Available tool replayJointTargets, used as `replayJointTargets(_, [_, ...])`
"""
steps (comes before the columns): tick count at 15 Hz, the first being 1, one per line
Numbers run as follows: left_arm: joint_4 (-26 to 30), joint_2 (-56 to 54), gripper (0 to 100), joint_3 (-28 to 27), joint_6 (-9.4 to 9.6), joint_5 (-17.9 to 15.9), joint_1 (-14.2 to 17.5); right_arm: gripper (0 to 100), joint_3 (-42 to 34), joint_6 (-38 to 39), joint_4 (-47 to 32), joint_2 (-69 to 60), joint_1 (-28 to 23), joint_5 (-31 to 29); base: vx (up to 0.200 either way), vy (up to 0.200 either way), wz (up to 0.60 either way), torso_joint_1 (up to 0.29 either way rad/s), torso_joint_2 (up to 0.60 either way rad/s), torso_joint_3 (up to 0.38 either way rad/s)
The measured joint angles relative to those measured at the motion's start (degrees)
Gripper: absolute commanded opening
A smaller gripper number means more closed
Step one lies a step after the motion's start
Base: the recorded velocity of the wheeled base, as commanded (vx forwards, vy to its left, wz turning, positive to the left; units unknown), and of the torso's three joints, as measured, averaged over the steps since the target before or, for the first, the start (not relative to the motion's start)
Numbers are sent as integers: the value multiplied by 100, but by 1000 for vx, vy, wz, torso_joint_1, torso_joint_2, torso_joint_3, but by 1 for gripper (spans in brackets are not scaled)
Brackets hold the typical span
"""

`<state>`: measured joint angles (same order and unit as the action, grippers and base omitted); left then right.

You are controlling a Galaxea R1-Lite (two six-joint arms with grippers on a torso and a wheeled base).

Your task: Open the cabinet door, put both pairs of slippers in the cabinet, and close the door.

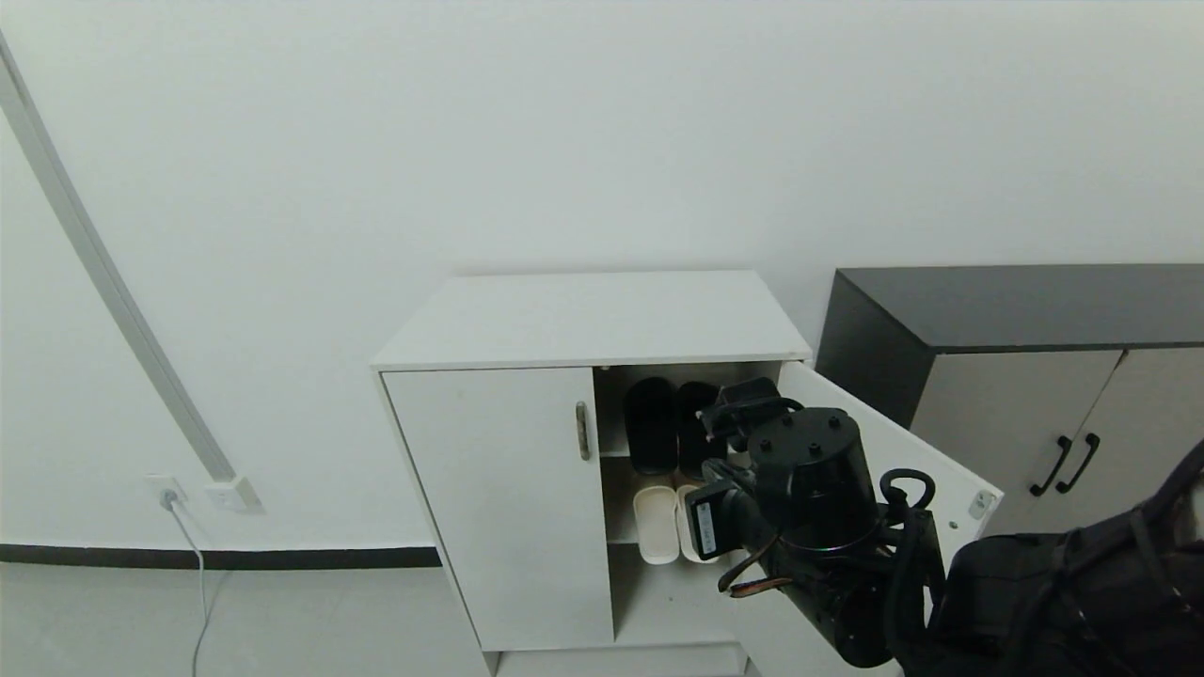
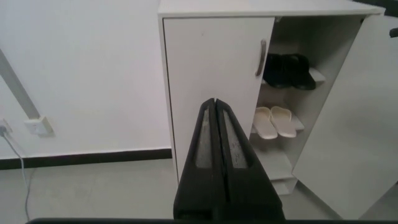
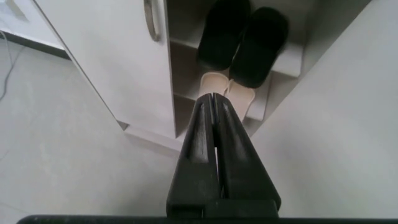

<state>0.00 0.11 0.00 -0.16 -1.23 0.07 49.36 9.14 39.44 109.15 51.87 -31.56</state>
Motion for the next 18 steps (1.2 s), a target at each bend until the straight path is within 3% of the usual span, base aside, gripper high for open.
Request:
replayJointTargets(6, [-2, 0, 0, 0, 0, 0, 0, 0, -20, -20, 11, 66, -28, -2, 0, 0, 0, 243, -562, -312])
replayJointTargets(13, [2, 0, 0, 0, 0, 1, 0, 0, -38, -28, 2, 88, -26, -5, 0, 0, 0, 9, -27, -11])
replayJointTargets(18, [0, 0, 0, 0, 0, 1, 0, 0, -71, -134, 9, 115, -30, -7, 0, 0, -600, 5, 1, 1])
